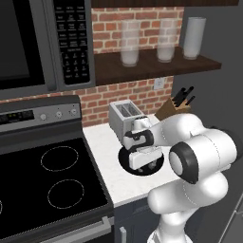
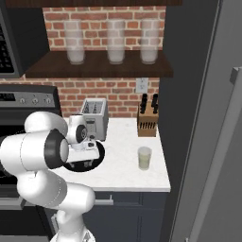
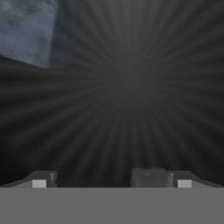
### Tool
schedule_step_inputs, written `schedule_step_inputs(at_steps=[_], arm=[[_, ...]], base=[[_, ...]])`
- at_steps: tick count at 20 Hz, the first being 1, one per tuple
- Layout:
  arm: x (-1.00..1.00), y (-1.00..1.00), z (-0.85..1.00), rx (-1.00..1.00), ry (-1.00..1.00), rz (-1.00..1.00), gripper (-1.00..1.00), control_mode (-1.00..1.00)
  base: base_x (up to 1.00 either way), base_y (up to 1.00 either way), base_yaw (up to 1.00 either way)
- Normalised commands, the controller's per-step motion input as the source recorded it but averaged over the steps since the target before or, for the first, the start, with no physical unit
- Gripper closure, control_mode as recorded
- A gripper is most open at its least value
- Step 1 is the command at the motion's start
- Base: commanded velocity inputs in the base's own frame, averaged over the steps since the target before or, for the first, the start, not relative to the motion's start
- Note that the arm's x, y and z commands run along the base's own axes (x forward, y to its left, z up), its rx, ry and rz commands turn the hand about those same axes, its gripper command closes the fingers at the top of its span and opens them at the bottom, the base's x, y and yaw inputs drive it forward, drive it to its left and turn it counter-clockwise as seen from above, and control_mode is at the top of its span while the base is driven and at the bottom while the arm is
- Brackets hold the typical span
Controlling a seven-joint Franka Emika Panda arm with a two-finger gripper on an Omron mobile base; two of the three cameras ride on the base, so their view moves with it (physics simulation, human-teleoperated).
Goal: Grab a lemon wedge from the fridge and one ice cube from the ice bowl, and put them in the glass of lemonade.
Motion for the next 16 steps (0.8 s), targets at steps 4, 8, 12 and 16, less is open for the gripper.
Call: schedule_step_inputs(at_steps=[4, 8, 12, 16], arm=[[0.00, 0.00, -0.20, 0.00, 0.00, 0.00, -1.00, -1.00], [-0.02, 0.00, -0.02, 0.00, 0.00, 0.00, -1.00, -1.00], [-0.02, 0.00, 0.00, 0.00, 0.01, 0.00, 1.00, -1.00], [-0.09, 0.00, -0.02, 0.00, 0.01, 0.00, 1.00, -1.00]], base=[[0.00, 0.00, 0.00], [0.00, 0.00, 0.00], [0.00, 0.00, 0.00], [0.00, 0.00, 0.00]])
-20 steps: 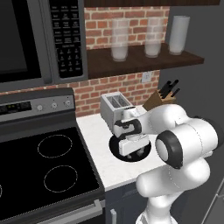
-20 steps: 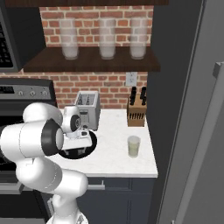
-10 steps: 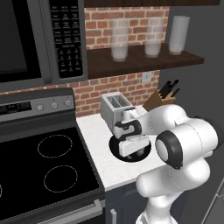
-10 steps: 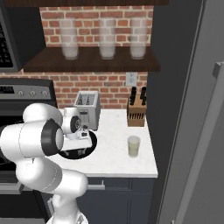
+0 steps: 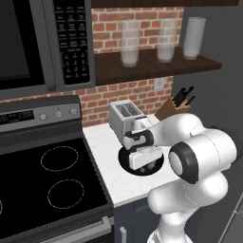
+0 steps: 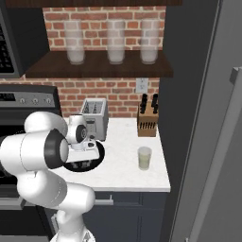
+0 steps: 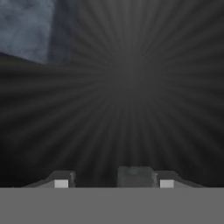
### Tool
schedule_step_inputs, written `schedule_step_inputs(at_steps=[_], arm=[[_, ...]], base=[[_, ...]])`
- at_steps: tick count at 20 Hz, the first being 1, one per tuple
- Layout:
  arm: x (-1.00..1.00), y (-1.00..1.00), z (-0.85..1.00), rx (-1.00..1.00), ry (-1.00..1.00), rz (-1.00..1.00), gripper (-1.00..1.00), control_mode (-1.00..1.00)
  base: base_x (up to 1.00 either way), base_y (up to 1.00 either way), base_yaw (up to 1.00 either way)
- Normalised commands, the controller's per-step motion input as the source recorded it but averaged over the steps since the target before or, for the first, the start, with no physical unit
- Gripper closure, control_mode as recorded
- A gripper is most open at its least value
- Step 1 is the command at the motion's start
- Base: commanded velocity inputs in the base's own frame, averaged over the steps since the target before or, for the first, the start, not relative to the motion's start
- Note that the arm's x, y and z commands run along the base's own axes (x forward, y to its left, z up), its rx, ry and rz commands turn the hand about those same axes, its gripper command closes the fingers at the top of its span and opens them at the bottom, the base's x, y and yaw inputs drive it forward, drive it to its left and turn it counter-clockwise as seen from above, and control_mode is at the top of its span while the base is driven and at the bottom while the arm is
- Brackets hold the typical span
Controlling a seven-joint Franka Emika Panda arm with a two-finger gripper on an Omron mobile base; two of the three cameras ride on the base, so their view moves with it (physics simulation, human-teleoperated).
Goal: Grab a lemon wedge from the fridge and one ice cube from the ice bowl, and put them in the glass of lemonade.
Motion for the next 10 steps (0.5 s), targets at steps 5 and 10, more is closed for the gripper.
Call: schedule_step_inputs(at_steps=[5, 10], arm=[[-0.04, 0.00, 0.00, 0.00, 0.00, 0.00, 1.00, -1.00], [-0.07, 0.00, 0.01, 0.01, -0.03, 0.00, 1.00, -1.00]], base=[[0.00, 0.00, 0.00], [0.00, 0.00, 0.00]])
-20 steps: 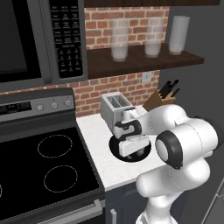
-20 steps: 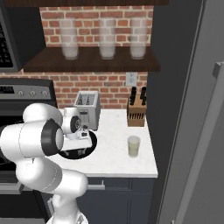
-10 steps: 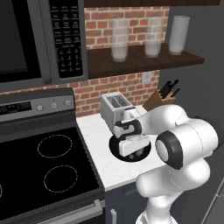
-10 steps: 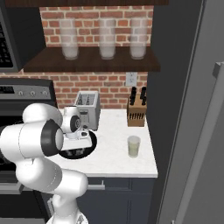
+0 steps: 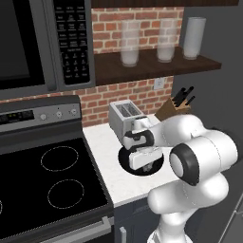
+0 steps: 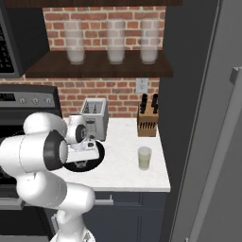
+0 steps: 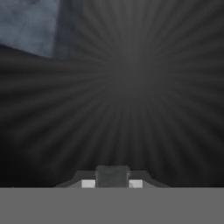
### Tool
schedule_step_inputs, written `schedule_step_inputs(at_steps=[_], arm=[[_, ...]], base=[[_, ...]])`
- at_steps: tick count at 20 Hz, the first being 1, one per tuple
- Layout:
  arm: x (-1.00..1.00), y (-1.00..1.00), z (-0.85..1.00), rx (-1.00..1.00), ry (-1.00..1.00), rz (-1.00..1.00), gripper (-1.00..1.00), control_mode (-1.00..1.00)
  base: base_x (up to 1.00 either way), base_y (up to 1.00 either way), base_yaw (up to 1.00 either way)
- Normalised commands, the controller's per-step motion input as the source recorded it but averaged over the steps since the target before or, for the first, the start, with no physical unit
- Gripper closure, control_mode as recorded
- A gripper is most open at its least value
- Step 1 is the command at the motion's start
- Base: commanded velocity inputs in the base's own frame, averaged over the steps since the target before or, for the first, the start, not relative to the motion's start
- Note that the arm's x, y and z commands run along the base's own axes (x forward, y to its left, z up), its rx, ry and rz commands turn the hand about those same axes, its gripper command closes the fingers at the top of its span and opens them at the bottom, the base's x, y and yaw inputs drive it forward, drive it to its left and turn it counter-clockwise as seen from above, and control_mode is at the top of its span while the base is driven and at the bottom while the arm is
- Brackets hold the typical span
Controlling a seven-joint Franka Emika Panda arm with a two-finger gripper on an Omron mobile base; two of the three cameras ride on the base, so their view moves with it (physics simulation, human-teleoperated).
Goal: Grab a lemon wedge from the fridge and one ice cube from the ice bowl, and put them in the glass of lemonade.
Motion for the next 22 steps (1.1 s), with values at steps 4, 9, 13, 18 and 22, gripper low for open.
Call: schedule_step_inputs(at_steps=[4, 9, 13, 18, 22], arm=[[-0.23, 0.00, 0.49, -0.01, -0.17, 0.00, 1.00, -1.00], [-0.22, -0.14, 1.00, 0.00, -0.10, -0.01, 1.00, -1.00], [-0.38, -0.38, 0.96, 0.00, -0.15, -0.10, 1.00, -1.00], [-0.59, -0.38, 0.73, 0.00, -0.25, -0.17, 1.00, -1.00], [-0.18, -0.59, 0.53, 0.00, -0.16, -0.22, 1.00, -1.00]], base=[[0.00, 0.00, 0.00], [0.00, 0.00, 0.00], [0.00, 0.00, 0.00], [0.00, 0.00, 0.00], [0.00, 0.00, 0.00]])
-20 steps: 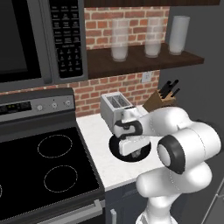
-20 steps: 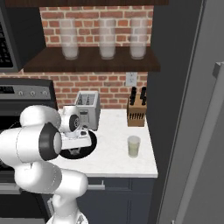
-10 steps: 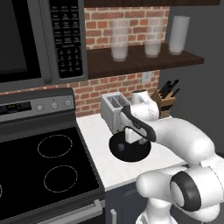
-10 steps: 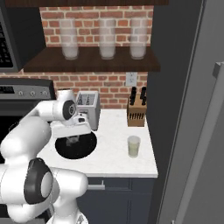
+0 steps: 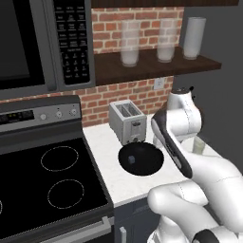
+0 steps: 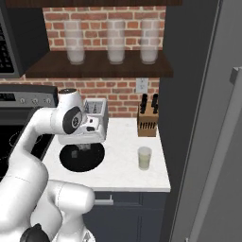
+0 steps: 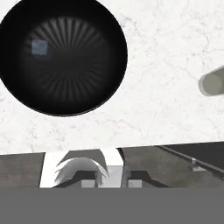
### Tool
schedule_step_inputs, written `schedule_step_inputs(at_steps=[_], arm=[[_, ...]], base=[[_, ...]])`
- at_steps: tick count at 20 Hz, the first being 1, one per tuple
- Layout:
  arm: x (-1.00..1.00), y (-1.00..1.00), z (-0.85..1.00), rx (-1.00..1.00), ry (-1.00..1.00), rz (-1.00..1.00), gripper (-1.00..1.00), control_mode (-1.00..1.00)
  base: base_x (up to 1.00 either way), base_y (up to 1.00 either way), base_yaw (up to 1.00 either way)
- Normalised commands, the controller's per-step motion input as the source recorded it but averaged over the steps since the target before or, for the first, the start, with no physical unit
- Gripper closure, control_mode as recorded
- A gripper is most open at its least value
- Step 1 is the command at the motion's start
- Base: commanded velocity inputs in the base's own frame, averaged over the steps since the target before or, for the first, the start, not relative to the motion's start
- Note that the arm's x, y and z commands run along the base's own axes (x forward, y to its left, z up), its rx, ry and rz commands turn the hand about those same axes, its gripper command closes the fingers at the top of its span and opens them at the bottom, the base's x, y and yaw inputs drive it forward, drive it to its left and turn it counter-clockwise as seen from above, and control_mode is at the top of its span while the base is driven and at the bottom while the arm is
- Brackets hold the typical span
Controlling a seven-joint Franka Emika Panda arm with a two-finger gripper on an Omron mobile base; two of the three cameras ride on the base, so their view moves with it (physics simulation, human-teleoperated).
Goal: Grab a lemon wedge from the fridge and one ice cube from the ice bowl, and put them in the glass of lemonade.
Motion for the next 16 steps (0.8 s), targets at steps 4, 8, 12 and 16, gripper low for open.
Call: schedule_step_inputs(at_steps=[4, 8, 12, 16], arm=[[0.11, -0.83, 0.34, 0.00, -0.07, -0.29, 1.00, -1.00], [0.28, -0.86, 0.36, 0.00, -0.01, -0.33, 1.00, -1.00], [0.36, -0.80, 0.33, 0.00, 0.00, -0.34, 1.00, -1.00], [0.92, -0.57, 0.09, 0.00, 0.02, -0.27, 1.00, -1.00]], base=[[0.00, 0.00, 0.00], [0.00, 0.00, 0.00], [0.00, 0.00, 0.00], [0.00, 0.00, 0.00]])
